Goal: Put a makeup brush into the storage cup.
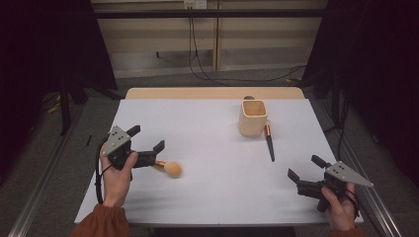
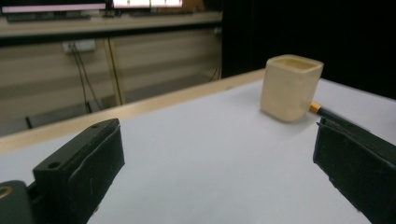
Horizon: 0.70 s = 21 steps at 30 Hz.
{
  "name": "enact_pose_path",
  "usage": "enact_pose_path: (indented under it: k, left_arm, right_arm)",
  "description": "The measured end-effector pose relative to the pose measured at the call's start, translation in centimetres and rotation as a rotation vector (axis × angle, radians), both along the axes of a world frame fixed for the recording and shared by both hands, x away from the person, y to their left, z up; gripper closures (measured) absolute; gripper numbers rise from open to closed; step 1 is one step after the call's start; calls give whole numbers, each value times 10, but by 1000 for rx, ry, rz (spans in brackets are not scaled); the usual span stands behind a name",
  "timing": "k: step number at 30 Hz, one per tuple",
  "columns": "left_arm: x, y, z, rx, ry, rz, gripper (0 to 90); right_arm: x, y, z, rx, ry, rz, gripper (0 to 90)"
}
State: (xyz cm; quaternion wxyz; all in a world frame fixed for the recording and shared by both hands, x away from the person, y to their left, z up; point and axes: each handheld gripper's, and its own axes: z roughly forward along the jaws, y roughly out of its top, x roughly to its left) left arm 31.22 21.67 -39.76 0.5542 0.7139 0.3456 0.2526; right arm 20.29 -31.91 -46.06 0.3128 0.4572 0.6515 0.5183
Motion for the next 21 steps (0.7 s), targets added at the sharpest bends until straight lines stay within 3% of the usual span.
enact_pose_path:
  k: [4,6,11,14,21]
  left_arm:
    - [7,-1,-1,-7,9,-23,17]
    - [14,-3,0,17,14,-32,17]
    - [22,-4,1,29,23,-61,25]
    - [25,-5,0,26,48,-70,22]
    - [32,-5,-2,100,122,-83,18]
  right_arm:
    - [0,1,0,-1,4,1,0]
    - [0,0,0,3,5,1,0]
    - [1,1,0,4,7,-1,0]
    - [0,0,0,1,6,1,0]
    - [0,0,-1,0,7,-2,0]
